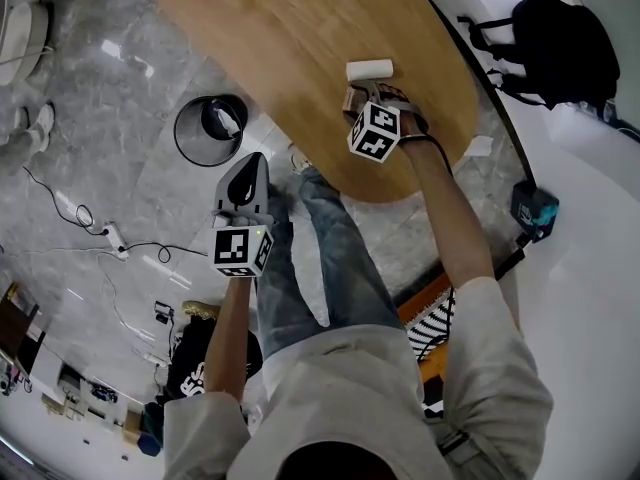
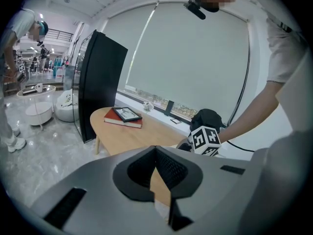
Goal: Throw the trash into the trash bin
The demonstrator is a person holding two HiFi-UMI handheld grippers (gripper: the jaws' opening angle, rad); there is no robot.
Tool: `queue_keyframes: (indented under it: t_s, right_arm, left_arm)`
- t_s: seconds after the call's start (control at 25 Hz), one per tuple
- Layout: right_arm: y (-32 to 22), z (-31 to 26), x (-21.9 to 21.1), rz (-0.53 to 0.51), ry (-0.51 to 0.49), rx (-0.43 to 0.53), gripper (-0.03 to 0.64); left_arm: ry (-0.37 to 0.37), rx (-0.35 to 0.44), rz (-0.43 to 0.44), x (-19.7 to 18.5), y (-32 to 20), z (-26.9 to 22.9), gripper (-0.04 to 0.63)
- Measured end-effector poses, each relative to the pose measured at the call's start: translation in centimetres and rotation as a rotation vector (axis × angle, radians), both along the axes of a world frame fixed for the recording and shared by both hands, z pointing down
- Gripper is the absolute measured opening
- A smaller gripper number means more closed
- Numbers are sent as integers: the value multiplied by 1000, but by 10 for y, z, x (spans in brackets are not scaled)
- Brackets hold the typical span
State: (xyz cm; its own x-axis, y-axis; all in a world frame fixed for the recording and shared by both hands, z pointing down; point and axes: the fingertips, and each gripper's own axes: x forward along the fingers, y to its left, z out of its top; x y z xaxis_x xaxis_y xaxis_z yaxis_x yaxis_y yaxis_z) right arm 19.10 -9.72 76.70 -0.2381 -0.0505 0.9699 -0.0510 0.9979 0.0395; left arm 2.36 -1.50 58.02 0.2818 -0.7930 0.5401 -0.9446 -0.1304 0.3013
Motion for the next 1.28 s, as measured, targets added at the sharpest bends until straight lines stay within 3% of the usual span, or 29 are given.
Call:
queue_keyframes:
  t_s: [0.2, 0.48, 0.64, 0.84, 1.28]
  right_arm:
    - [2, -27, -8, 199, -143, 30, 278]
    - [-5, -70, -6, 672, -417, -17, 278]
    - [1, -99, -6, 854, -566, -34, 278]
    - [25, -124, -30, 857, -626, -27, 278]
    - [44, -145, -148, 653, -695, -70, 278]
  left_arm:
    - [-3, 10, 5, 0, -4, -3, 18]
    - [-7, 14, -13, -5, -7, 0, 18]
    - [-14, 16, -53, -13, -5, -1, 18]
    - [-8, 29, -105, -32, 1, -4, 18]
    - [-40, 38, -330, -125, 61, -10, 18]
